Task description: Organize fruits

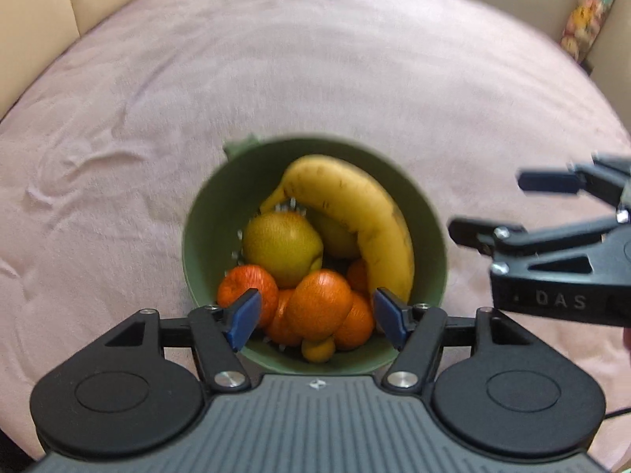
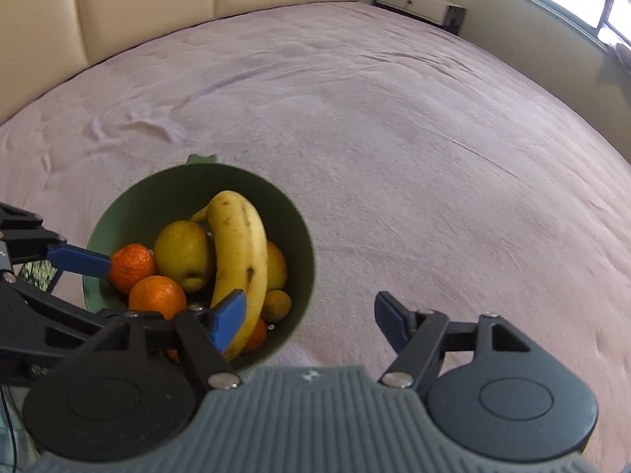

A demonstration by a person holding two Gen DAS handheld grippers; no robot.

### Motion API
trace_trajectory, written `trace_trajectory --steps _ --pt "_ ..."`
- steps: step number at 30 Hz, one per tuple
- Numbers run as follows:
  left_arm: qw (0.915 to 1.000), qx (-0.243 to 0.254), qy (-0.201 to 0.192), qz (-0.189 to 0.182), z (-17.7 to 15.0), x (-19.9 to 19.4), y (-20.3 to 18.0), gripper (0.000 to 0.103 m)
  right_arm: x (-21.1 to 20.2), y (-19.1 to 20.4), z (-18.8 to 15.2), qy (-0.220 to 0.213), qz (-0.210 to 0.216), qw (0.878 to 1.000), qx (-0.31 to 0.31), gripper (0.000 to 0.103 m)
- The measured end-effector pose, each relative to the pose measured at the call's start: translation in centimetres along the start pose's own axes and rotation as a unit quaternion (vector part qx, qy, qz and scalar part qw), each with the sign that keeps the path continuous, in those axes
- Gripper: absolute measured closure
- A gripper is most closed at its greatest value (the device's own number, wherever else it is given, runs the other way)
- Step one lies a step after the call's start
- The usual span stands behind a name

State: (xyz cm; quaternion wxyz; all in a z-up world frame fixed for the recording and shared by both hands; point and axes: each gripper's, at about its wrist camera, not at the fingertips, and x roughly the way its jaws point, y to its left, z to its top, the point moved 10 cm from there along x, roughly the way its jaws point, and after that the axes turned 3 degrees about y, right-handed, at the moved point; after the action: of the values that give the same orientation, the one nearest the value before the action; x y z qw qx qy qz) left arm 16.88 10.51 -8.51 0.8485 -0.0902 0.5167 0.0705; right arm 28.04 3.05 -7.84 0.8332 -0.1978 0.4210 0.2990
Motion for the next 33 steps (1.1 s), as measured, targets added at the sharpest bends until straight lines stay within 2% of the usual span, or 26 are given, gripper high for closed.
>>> trace_trajectory --steps 3,7,13,17,21,26,33 --pt "0.9987 0.003 -0.051 -0.001 0.9 -2.0 -0.3 0.024 -2.3 -1.2 -0.4 -0.022 -0.02 0.999 0.038 0.023" --pt "0.9928 0.019 -0.118 0.002 1.5 -4.7 -1.2 0.021 -5.8 -2.5 -1.3 -0.056 -0.055 0.994 0.079 0.017" --pt "0.9812 0.043 -0.188 -0.016 1.1 -7.6 -3.6 0.019 -11.3 -3.6 -3.7 -0.109 -0.115 0.979 0.125 0.011" --pt "0.9728 0.063 -0.223 -0.006 0.3 -9.1 -4.7 0.019 -14.2 -3.5 -6.0 -0.137 -0.148 0.968 0.148 0.009" --pt "0.9682 0.078 -0.238 -0.001 -1.1 -9.8 -5.8 0.019 -16.0 -2.4 -8.2 -0.149 -0.169 0.961 0.162 0.009" --pt "0.9668 0.088 -0.239 0.007 -2.9 -9.7 -6.9 0.02 -16.4 -0.7 -10.2 -0.154 -0.18 0.959 0.156 0.009" --pt "0.9715 0.093 -0.218 0.006 -4.5 -8.8 -8.0 0.02 -15.6 0.3 -13.3 -0.14 -0.178 0.959 0.169 0.009"
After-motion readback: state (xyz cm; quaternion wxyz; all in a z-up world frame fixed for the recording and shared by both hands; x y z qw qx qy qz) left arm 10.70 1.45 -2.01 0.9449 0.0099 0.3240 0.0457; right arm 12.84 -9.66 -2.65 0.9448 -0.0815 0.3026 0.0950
